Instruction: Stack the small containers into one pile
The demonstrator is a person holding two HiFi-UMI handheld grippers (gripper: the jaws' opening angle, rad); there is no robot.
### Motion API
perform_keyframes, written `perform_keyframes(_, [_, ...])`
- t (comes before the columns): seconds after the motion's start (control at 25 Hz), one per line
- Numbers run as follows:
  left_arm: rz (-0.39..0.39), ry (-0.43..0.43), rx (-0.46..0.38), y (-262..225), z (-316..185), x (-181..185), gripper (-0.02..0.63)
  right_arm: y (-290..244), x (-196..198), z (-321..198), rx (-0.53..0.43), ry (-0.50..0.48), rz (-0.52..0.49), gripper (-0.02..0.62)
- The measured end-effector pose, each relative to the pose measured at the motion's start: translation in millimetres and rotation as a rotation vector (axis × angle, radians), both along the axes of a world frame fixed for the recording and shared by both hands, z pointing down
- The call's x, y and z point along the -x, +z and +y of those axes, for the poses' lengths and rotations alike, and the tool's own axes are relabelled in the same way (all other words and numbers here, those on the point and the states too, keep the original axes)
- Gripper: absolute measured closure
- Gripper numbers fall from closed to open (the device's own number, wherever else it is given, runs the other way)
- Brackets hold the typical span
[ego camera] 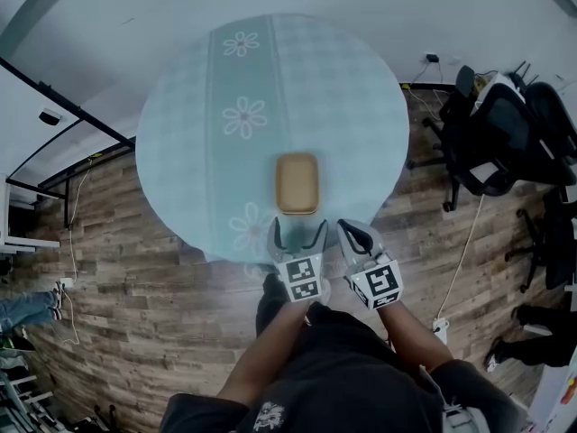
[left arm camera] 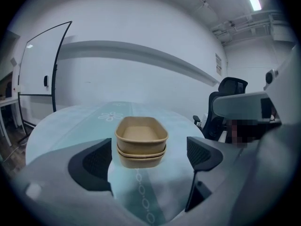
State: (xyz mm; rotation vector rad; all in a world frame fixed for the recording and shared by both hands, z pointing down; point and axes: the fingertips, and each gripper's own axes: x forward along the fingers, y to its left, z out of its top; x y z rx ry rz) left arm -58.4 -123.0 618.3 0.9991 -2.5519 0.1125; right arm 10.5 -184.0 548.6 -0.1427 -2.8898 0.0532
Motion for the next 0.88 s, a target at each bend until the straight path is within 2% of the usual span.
perform_keyframes(0.08, [-0.010, 0.012, 0.011, -6.6, 5.2, -1.7, 0.108, -3.6, -0.2, 2.9, 0.001, -0.001, -0.010, 0.594])
perform_keyframes(0.16, [-0.008, 0.021, 0.012, -14.0, 11.0, -4.4, 0.147, -7.3, -1.1, 6.0, 0.003, -0.005, -0.017, 0.594])
perform_keyframes(0.32, [-0.043, 0.039, 0.020, -35.8, 25.8, -1.3, 0.324, -16.2, 6.1, 14.7, 0.004, -0.021, -0.040, 0.594])
perform_keyframes(0.44, [-0.082, 0.047, 0.034, -51.0, 34.5, 2.5, 0.401, -24.4, 12.1, 20.3, 0.005, -0.035, -0.057, 0.594])
perform_keyframes(0.64, [-0.106, 0.043, 0.023, -74.0, 46.5, 7.0, 0.520, -41.2, 20.8, 30.5, 0.000, -0.057, -0.086, 0.594])
perform_keyframes(0.72, [-0.119, 0.041, 0.024, -82.3, 52.1, 8.4, 0.595, -48.0, 22.8, 35.5, -0.009, -0.067, -0.098, 0.594])
perform_keyframes(0.88, [-0.128, 0.057, 0.028, -94.2, 56.6, 7.4, 0.600, -60.7, 24.1, 38.3, -0.025, -0.069, -0.122, 0.594])
